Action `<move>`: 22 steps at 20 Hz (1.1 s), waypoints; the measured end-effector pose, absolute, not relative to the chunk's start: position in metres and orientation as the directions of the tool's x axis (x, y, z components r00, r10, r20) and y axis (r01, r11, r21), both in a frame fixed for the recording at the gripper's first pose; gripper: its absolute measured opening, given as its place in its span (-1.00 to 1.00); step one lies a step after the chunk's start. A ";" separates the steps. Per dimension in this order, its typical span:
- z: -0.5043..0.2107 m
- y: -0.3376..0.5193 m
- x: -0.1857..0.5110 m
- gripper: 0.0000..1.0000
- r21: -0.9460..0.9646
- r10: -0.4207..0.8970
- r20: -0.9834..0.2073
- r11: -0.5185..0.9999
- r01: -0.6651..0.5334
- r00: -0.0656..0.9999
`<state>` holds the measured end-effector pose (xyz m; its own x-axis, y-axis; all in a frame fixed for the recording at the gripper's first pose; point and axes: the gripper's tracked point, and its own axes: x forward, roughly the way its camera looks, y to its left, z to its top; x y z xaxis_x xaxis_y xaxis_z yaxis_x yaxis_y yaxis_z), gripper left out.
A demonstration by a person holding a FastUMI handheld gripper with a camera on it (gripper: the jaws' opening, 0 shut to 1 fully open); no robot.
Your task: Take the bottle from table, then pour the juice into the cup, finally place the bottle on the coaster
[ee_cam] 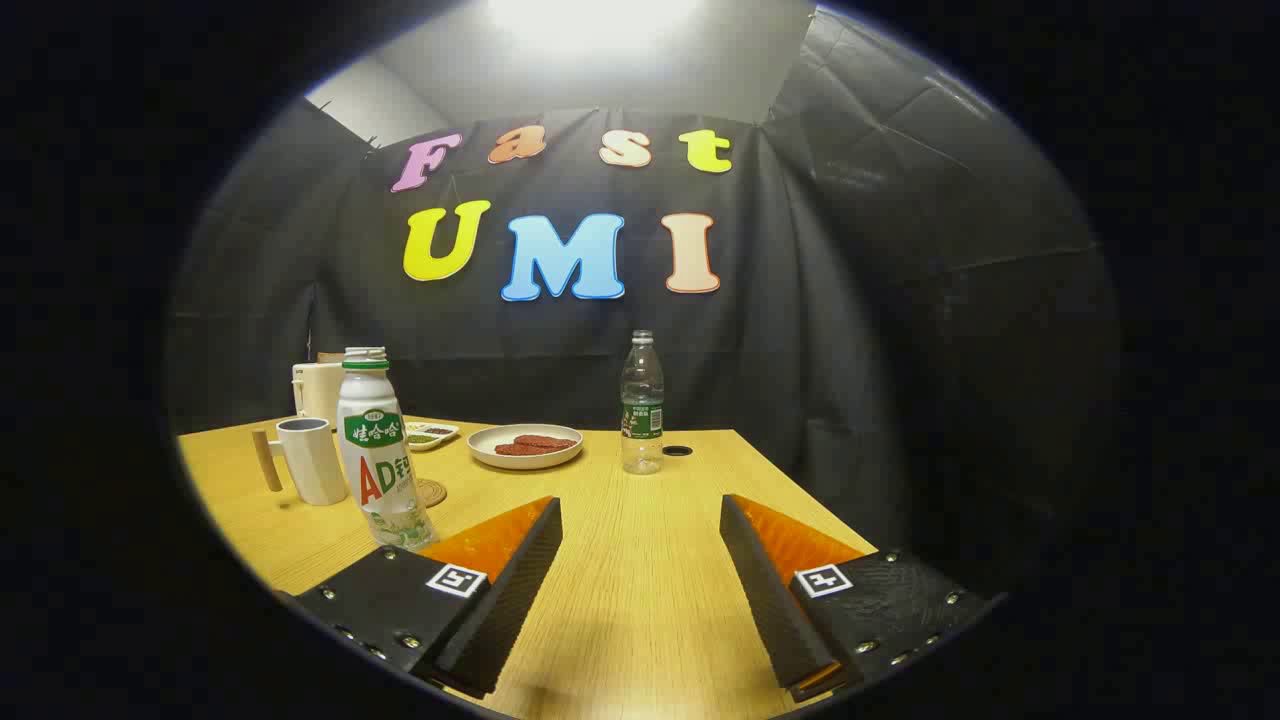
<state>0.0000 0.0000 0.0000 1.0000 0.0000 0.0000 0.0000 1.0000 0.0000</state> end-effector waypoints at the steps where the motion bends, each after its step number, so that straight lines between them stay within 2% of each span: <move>1: -0.001 0.000 0.000 0.93 0.000 0.000 0.000 1.000 0.000 1.000; 8: -0.001 -0.001 0.006 0.93 0.004 -0.004 -0.002 1.000 0.004 1.000; 14: 0.002 0.000 0.038 0.93 -0.002 -0.012 -0.002 1.000 0.012 1.000; 22: 0.038 0.004 0.060 0.93 -0.059 -0.012 0.093 0.998 0.018 0.996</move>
